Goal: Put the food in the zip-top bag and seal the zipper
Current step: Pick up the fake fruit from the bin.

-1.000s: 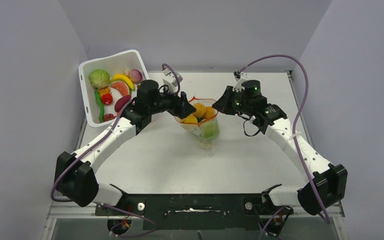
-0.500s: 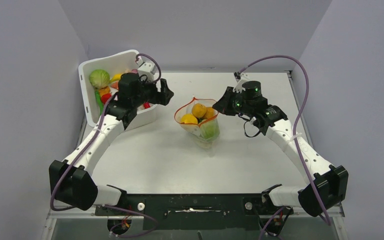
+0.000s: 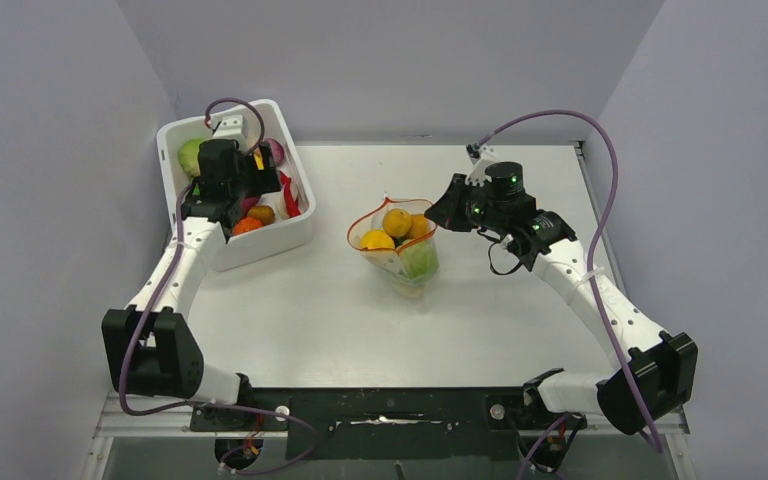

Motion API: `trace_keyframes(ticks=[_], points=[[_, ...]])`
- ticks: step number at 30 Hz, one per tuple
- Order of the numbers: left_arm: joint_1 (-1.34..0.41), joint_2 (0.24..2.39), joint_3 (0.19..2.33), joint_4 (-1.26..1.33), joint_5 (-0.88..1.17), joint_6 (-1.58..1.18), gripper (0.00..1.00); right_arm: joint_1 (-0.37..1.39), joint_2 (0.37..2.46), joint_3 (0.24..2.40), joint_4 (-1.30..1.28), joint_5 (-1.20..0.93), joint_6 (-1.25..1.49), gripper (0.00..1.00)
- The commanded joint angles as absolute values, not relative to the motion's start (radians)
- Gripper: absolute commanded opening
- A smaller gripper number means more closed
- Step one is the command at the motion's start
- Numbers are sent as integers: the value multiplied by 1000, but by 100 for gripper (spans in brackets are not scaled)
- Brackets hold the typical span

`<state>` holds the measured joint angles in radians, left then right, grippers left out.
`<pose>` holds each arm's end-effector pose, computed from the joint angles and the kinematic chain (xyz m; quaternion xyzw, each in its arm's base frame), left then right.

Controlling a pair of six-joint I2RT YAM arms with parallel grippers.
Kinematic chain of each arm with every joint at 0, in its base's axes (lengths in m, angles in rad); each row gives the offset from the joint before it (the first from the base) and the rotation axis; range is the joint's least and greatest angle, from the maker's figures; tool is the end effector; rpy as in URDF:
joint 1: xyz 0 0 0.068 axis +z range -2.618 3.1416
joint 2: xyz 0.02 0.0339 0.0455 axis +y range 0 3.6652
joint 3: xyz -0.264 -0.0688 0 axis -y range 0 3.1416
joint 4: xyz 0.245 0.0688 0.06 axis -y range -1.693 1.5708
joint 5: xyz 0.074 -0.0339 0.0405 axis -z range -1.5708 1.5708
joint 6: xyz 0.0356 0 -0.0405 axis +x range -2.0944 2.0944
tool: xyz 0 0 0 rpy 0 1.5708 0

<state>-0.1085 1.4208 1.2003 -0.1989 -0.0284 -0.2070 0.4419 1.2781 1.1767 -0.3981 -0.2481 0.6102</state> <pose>0.3310 -0.0350 0.3349 -0.0490 0.8373 -0.0738 0.5395 0.2574 0.1315 0.3492 0.0088 0.8556 0.3463 0.3846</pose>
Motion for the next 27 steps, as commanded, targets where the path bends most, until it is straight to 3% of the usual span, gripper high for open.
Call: trace_keyframes(ticks=[1,11,21,27], points=[[-34,1475,1229,-140,-149,-233,77,441,1246,1232,-360,-271,583,1],[91,1723,1377,-115,-145,-161,71,414,1259,1262,-397,-276,547,1],[137,2013,1693,-301,-155,-10,81,378,1270,1293,-435,-265,516,2],[175,2100,1775,-356,-116,-6,83,365,1275,1289,-435,-269,517,2]])
